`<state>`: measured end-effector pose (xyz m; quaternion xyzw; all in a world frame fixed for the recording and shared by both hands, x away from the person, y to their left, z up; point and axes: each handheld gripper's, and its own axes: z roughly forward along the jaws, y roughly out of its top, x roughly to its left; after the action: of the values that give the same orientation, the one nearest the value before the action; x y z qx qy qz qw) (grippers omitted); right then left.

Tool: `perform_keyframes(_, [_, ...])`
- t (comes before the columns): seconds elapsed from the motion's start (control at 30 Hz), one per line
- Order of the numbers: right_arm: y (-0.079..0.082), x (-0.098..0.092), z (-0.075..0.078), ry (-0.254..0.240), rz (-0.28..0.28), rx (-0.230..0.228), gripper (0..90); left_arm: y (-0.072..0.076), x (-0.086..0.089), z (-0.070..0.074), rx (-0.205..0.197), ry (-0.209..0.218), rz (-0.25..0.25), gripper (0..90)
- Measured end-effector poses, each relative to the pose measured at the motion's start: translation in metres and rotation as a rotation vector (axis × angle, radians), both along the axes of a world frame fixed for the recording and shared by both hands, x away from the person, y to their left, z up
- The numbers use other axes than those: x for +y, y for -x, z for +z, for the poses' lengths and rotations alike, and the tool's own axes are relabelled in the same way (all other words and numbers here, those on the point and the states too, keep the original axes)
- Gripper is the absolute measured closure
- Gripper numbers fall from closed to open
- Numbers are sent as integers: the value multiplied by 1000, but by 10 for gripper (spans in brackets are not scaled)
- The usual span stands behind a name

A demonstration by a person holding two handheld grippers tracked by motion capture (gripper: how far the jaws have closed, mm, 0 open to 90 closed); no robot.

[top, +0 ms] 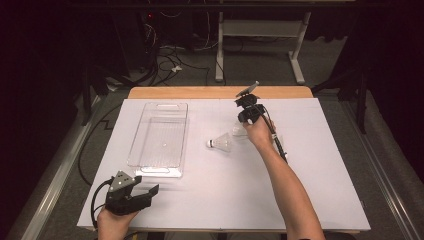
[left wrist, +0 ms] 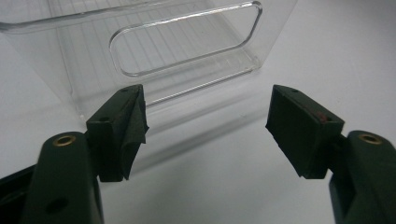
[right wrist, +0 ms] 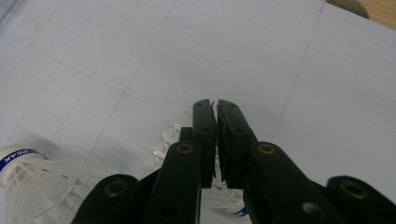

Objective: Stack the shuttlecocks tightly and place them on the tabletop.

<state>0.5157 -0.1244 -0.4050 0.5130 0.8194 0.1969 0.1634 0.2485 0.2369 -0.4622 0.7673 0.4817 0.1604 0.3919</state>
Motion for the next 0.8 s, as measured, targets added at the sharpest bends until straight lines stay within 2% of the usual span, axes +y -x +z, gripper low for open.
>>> perform_keyframes(0.33, [8,-7,12,4,16,-20,884,0,2,2,-9,-3,-4,297])
perform_keyframes(0.43, [13,-8,18,-21,23,-35,884,0,5,1,-5,8,6,298])
perform_keyframes(0.8, [38,-16,30,-84,88,-61,884,-1,5,1,-5,0,14,298])
